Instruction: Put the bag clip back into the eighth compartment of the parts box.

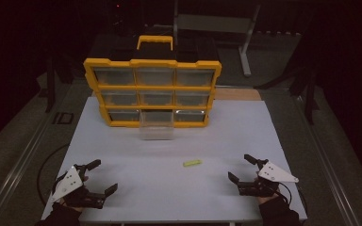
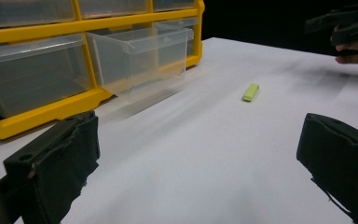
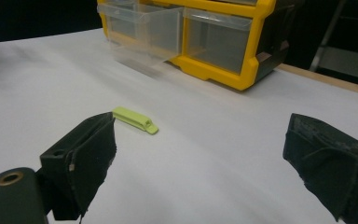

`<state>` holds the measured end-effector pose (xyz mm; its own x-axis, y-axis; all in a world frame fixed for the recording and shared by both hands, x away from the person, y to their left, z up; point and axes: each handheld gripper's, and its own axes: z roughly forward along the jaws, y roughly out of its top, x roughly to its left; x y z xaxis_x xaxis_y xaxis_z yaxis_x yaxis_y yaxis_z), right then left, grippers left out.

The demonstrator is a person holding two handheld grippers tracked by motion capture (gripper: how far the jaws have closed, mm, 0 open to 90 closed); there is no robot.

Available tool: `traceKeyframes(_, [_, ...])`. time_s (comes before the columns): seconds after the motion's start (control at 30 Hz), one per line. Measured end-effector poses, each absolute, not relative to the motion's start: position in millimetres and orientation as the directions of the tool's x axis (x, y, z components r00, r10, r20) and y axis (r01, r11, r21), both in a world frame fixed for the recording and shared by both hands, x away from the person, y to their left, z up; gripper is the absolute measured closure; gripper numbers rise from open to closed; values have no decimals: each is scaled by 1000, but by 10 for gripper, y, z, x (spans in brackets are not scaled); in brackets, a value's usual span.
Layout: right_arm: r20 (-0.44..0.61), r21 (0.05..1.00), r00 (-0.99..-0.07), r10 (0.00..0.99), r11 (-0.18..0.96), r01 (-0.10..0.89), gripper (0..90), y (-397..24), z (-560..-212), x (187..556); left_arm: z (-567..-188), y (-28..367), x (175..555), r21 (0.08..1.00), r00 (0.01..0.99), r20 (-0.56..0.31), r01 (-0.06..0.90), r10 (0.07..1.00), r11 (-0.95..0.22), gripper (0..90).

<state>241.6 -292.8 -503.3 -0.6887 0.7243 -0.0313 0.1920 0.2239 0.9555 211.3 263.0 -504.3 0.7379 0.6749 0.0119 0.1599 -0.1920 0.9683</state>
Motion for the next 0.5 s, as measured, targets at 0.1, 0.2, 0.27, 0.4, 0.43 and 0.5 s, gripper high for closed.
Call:
traceKeyframes(0.1, [-35, 955, -688, 725, 226, 190, 92, -2921, -5027, 2403, -5042, 2626, 2107, 968, 736, 17, 156, 676, -194, 1])
traceKeyframes(0.2, [-22, 954, -693, 721, 222, 200, 92, -2924, -5032, 2408, -5051, 2630, 2110, 967, 733, 15, 163, 680, -197, 1])
traceKeyframes(0.27, [-9, 953, -693, 721, 216, 212, 92, -2912, -5042, 2398, -5052, 2635, 2113, 967, 729, 12, 165, 684, -193, 1])
traceKeyframes(0.4, [-17, 954, -693, 721, 220, 206, 92, -2899, -5039, 2386, -5053, 2634, 2114, 966, 730, 13, 167, 683, -198, 1])
traceKeyframes(0.43, [-16, 954, -693, 721, 220, 206, 93, -2898, -5037, 2384, -5059, 2627, 2113, 964, 731, 19, 167, 683, -206, 1])
traceKeyframes(0.5, [-20, 953, -691, 723, 224, 207, 93, -2895, -5040, 2385, -5066, 2622, 2115, 961, 732, 21, 172, 681, -215, 1])
